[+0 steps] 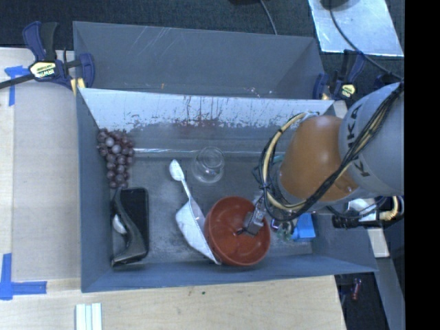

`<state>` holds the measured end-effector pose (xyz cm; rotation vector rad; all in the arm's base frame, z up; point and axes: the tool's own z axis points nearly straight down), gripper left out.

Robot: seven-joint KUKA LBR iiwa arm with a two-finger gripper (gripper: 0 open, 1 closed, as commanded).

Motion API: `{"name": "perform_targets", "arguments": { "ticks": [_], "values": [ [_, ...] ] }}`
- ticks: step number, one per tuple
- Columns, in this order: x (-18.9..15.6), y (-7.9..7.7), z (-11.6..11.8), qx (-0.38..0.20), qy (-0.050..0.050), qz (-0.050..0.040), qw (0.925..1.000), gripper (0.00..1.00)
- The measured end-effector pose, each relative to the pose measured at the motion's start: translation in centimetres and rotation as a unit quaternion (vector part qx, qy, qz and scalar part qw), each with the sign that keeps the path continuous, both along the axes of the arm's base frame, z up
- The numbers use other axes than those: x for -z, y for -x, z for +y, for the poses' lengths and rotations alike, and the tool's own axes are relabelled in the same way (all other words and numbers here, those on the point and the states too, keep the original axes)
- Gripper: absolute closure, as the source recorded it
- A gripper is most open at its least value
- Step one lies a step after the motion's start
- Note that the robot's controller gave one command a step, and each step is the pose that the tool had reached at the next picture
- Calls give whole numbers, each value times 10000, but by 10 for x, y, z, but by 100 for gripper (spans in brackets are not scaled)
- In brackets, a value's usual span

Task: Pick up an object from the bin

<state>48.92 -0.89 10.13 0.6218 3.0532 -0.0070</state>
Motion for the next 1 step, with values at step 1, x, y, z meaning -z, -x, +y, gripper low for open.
{"name": "perform_targets", "arguments": {
  "ticks": [1],
  "values": [
    [5,-2,6,17,2,4,10000,100]
  ]
}}
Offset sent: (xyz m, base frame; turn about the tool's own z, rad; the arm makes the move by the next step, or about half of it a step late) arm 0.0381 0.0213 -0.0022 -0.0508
